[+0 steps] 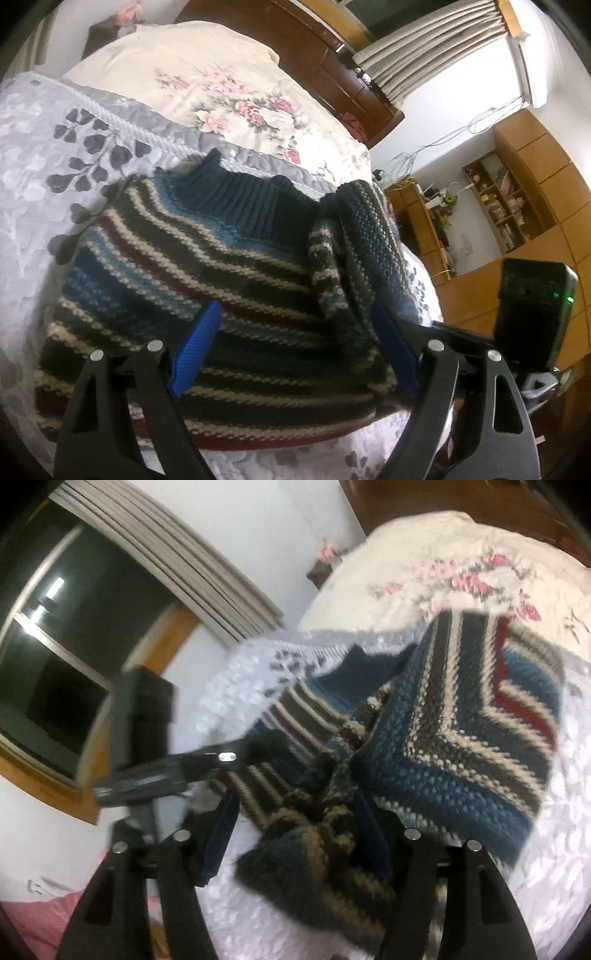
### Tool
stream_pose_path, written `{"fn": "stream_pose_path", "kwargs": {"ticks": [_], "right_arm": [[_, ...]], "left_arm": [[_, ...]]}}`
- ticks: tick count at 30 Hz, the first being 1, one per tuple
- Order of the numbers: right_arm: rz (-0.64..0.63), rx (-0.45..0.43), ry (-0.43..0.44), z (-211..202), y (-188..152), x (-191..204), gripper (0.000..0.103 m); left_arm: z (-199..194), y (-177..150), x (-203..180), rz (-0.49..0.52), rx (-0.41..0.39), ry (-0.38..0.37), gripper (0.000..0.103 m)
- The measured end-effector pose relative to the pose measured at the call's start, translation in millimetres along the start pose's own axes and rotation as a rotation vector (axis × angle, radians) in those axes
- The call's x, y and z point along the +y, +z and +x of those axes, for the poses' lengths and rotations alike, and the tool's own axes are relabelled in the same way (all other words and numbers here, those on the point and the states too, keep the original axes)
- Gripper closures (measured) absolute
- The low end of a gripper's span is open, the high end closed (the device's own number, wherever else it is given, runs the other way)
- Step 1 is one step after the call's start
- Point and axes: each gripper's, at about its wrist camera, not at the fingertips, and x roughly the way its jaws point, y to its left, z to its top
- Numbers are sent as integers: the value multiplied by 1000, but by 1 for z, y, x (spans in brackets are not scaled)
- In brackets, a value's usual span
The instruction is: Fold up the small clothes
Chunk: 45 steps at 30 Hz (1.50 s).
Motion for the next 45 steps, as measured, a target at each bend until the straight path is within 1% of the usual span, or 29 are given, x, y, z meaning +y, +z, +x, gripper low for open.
{"fn": "stream_pose_path", "kwargs": {"ticks": [3,5,7,9,10,13,15,19,22,25,29,31,32,34,36,38,39,40,45], "right_arm": [[4,-65,-14,-40,-5,-2,33],[36,-93,-47,-60,-8,-13,33],[90,-116,-86,-75,-14,-35,33],[151,-118,-128,-82,-22,-56,33],[172,-119,-133,-84,-27,-65,33],[227,-128,-112,-85,-44,-86,33],[236,-128,-107,-80,-50,-88,33],[252,-116,-120,-72,-59,-96,33],[268,-118,-97,-66,-61,-99,33],[267,-117,-100,-64,-66,-101,33],[269,-115,-99,-61,-70,-102,33],[271,-115,-97,-59,-69,-104,33],[272,-114,-95,-58,-69,-104,33],[272,-113,-95,-57,-70,-102,33],[274,-116,-92,-55,-71,-102,33],[280,-127,-87,-56,-72,-102,33],[285,-134,-83,-58,-72,-103,33],[293,-148,-80,-62,-75,-104,33],[325,-197,-63,-80,-86,-110,33]], "left_arm": [[7,5,-6,3,12,-27,21],[15,7,-10,7,28,-37,21],[26,10,-12,6,48,-48,21],[39,12,-12,-11,72,-70,21],[45,13,-11,-22,83,-87,21],[62,15,-11,-65,114,-142,21],[69,18,-15,-67,121,-167,21],[81,23,-28,-45,144,-177,21],[93,26,-38,-25,171,-180,21],[107,31,-46,-18,196,-183,21],[114,32,-52,-3,209,-176,22],[117,32,-54,9,211,-163,29],[117,32,-54,13,212,-154,36],[118,31,-54,17,213,-144,44],[116,31,-55,26,205,-137,58],[112,30,-59,50,185,-134,67],[109,30,-62,58,174,-134,70],[107,30,-64,63,166,-139,71],[91,32,-76,60,119,-218,76]]}}
